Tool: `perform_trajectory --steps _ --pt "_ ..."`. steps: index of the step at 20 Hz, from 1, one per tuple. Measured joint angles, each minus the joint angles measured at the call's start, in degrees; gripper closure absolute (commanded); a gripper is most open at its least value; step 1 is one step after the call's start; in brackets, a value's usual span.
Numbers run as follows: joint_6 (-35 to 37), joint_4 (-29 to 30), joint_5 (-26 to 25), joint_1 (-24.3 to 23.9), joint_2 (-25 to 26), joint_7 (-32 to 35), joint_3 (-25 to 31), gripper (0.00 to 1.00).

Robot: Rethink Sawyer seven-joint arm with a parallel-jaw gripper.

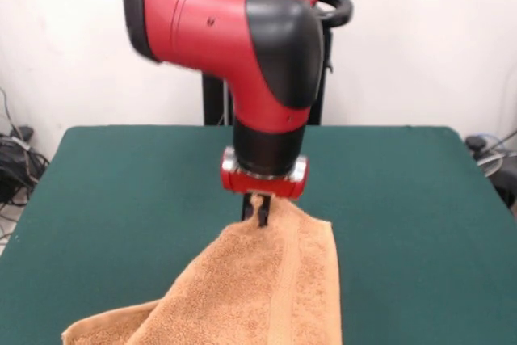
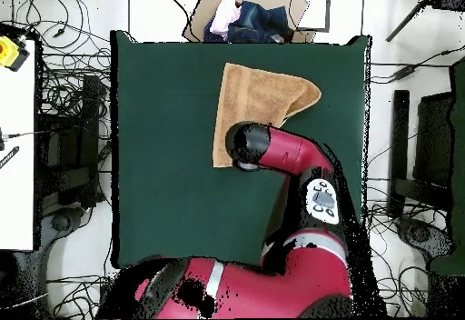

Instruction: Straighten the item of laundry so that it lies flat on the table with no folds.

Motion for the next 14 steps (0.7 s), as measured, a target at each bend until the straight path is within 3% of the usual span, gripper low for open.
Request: perform_trajectory --steps 6,14 --pt "0.0 3.9 0.0 1.6 -4.1 0.0 -0.1 1.0" --pt "-4.1 8.4 -0.9 1.1 -3.8 0.0 -0.7 1.0"
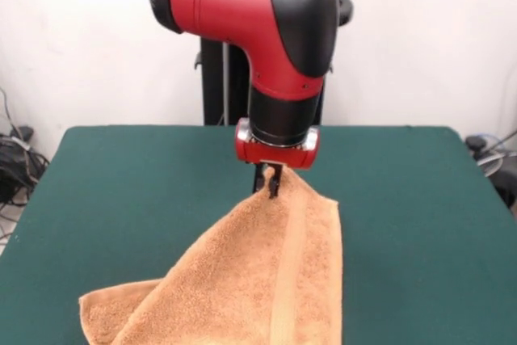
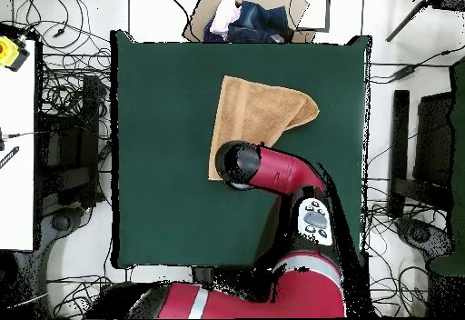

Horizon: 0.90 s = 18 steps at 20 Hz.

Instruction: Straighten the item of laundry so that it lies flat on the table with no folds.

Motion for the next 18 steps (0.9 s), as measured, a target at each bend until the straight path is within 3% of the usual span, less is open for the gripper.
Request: perform_trajectory --steps 7,18 --pt "-5.8 3.2 -1.5 -1.3 2.5 0.0 -0.9 1.0" --pt "-6.4 7.2 -3.9 -2.0 2.2 0.0 -1.3 1.0"
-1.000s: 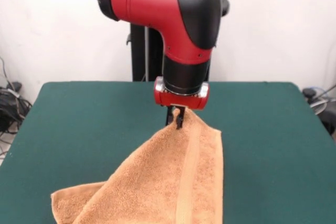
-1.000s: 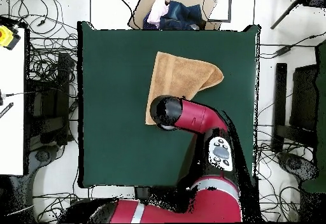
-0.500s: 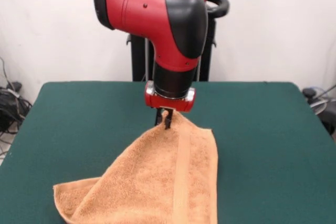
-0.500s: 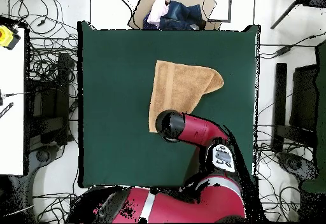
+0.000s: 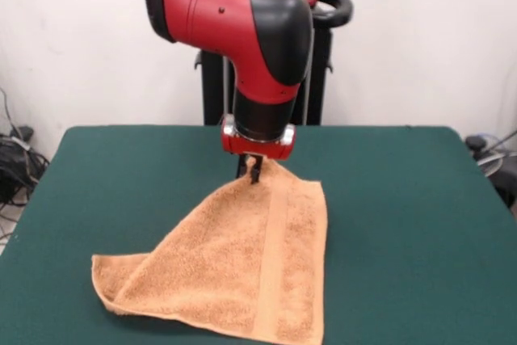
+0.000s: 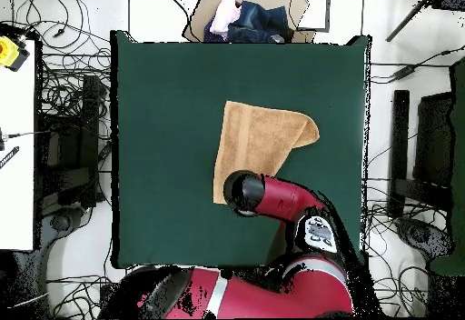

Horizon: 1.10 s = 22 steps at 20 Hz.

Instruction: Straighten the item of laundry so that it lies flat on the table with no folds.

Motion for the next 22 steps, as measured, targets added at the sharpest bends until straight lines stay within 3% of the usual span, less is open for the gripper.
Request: perform_trajectory --steps 13,19,20,22 --pt "0.0 7.6 -5.7 0.8 -5.5 0.0 -4.9 1.0" --pt "-0.7 8.9 -8.5 1.2 -4.3 0.0 -6.5 1.0" --pt "-1.9 8.9 -9.4 1.4 -2.8 0.0 -6.9 0.0" --pt "-2.3 8.9 -9.8 1.5 -2.4 0.0 -7.0 0.0"
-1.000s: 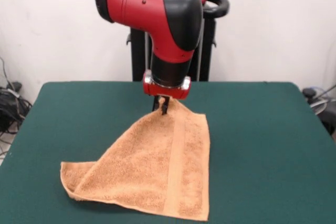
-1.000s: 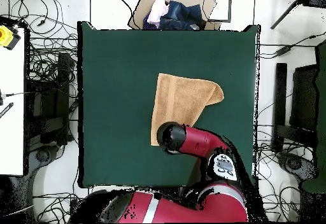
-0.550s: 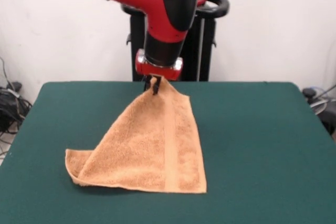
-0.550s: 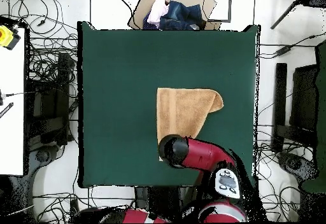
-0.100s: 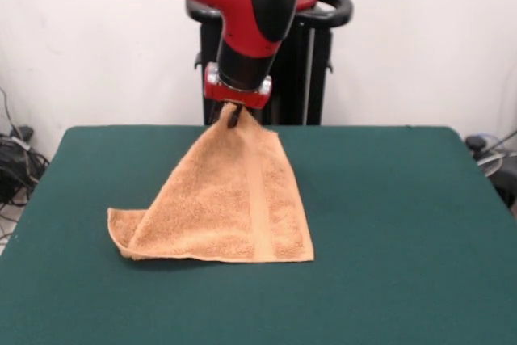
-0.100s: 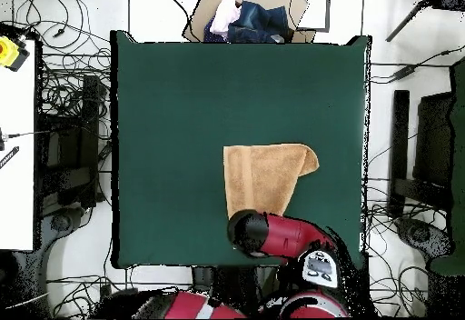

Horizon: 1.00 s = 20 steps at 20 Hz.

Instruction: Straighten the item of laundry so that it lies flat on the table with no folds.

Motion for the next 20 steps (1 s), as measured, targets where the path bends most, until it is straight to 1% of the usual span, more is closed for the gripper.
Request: perform_trajectory --steps 4,8,11,15,16,17,20 --pt "-1.9 0.2 -1.6 0.1 1.8 0.0 0.0 0.0" --pt "-2.2 1.4 -3.2 -0.1 1.9 0.0 0.0 0.0" --pt "-1.9 2.3 -3.7 -0.5 0.4 0.0 0.0 0.0" --pt "0.7 2.6 -3.6 -2.2 -2.8 0.0 0.3 0.0" --pt "1.4 2.6 -3.4 -2.9 -3.6 0.0 0.6 0.0" --pt "3.3 2.3 -2.6 -4.5 -5.2 0.0 1.3 0.0" --pt "5.8 1.3 -1.1 -6.6 -6.7 0.0 2.3 0.0"
